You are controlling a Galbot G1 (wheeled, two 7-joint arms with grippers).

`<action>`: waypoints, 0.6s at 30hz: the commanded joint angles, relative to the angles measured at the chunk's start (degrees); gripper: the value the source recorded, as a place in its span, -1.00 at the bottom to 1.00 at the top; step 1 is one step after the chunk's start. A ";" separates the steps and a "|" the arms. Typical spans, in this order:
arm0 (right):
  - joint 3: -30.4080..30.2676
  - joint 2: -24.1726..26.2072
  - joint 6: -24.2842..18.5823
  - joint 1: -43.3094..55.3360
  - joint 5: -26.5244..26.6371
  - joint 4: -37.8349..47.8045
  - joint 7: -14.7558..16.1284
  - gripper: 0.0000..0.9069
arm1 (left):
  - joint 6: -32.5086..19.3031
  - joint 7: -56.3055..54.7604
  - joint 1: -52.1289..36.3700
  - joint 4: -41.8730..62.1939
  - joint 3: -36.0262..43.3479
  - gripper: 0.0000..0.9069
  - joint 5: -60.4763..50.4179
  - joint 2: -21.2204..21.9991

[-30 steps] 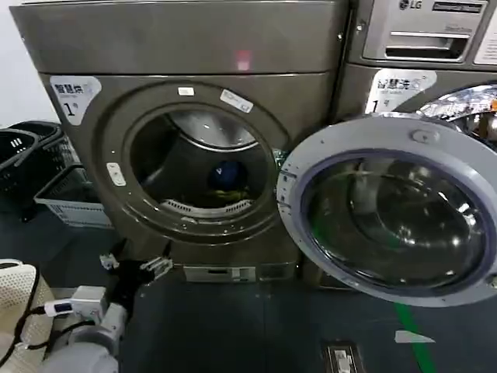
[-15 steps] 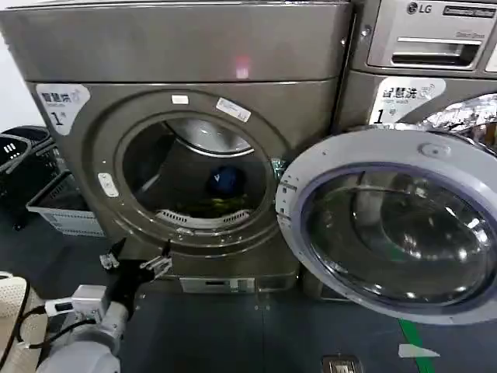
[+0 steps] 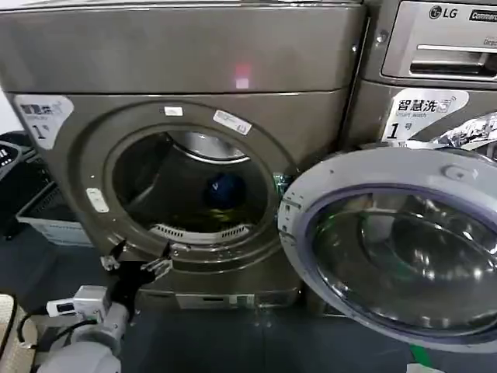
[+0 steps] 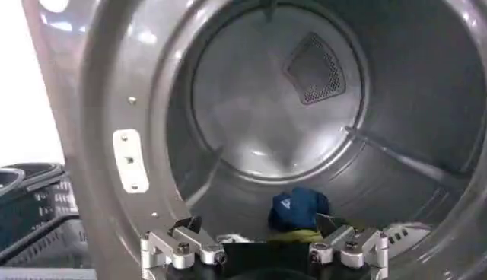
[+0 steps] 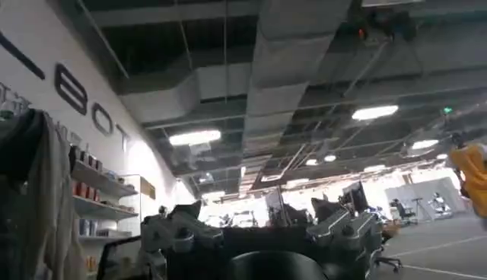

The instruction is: Grasp the clothes from the dryer.

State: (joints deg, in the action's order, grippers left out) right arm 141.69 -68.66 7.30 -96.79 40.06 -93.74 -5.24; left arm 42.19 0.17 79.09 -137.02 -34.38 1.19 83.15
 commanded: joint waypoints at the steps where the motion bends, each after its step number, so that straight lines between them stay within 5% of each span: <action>1: 0.01 -0.13 -0.02 -0.02 -0.03 -0.15 0.01 1.00 | 2.81 -0.03 0.06 0.17 -0.03 1.00 0.01 -0.07; 18: -0.24 -0.27 -0.27 0.20 -0.14 0.14 -0.11 1.00 | 2.81 0.27 0.23 0.31 0.02 1.00 -0.28 0.14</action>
State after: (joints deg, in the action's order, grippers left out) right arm 141.35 -68.98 7.00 -96.55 39.95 -93.63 -5.37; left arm 42.19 0.42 79.31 -136.75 -34.38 0.94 83.30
